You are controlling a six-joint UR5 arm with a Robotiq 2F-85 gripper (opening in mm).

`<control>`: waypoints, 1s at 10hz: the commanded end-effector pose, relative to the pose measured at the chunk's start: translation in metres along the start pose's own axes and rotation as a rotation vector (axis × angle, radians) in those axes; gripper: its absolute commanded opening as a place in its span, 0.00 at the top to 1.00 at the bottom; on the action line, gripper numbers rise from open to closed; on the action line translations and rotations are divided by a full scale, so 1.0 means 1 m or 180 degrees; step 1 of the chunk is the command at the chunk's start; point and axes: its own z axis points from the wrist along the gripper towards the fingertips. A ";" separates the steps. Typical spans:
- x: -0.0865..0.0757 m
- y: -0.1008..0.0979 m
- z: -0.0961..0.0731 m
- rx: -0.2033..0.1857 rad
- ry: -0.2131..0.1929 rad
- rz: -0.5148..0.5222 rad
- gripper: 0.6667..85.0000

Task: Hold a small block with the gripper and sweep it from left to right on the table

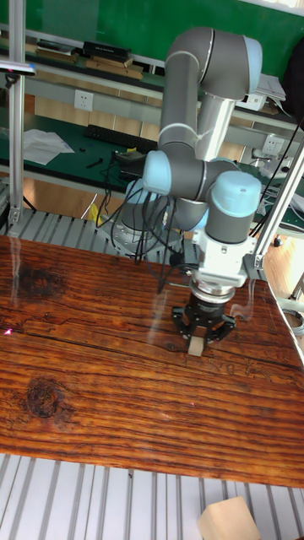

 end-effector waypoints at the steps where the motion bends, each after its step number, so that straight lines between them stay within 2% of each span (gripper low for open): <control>1: 0.003 0.037 -0.005 -0.0054 -0.0027 0.0103 1.00; 2: 0.000 0.030 -0.009 0.0063 -0.0043 0.0045 1.00; 4: -0.009 0.020 -0.014 0.0144 -0.0060 -0.0032 1.00; 6: -0.023 -0.007 -0.010 0.0226 -0.0119 -0.0220 1.00; 7: -0.023 -0.022 -0.010 0.0281 -0.0122 -0.0312 1.00; 8: -0.022 -0.044 -0.013 0.0430 -0.0126 -0.0424 1.00; 10: -0.015 -0.055 -0.016 0.0422 -0.0114 -0.0511 1.00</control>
